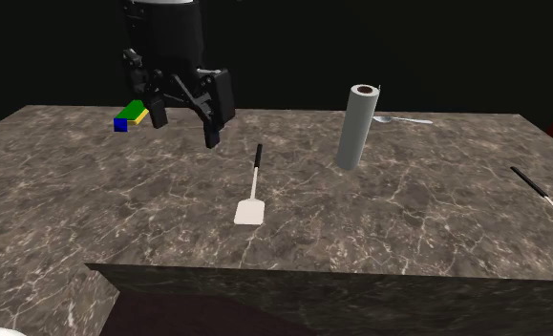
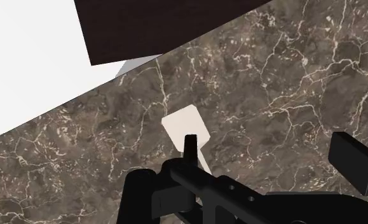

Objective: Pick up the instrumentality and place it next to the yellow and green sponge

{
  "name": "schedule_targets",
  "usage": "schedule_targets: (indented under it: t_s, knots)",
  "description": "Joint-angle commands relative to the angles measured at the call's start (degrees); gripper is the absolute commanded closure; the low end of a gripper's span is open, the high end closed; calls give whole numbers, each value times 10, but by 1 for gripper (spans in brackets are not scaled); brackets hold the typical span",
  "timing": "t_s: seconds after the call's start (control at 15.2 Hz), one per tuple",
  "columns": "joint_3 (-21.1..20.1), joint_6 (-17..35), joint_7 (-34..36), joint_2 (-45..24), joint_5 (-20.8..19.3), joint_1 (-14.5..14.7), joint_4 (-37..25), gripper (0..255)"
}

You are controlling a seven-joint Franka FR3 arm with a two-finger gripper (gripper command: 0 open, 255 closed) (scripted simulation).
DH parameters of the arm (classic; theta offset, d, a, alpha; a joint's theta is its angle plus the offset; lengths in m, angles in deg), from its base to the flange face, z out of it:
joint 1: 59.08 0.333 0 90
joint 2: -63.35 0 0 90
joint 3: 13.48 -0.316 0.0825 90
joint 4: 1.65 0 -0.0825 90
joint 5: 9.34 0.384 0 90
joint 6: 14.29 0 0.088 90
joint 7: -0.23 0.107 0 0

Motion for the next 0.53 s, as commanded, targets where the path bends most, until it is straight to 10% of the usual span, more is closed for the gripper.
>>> schedule_targets:
  t_s: [0.0, 0.46]
  knots:
    - [0, 0, 0, 0, 0, 0, 0, 0]
    - [26, 155, -89, -77, -25, 17, 56, 0]
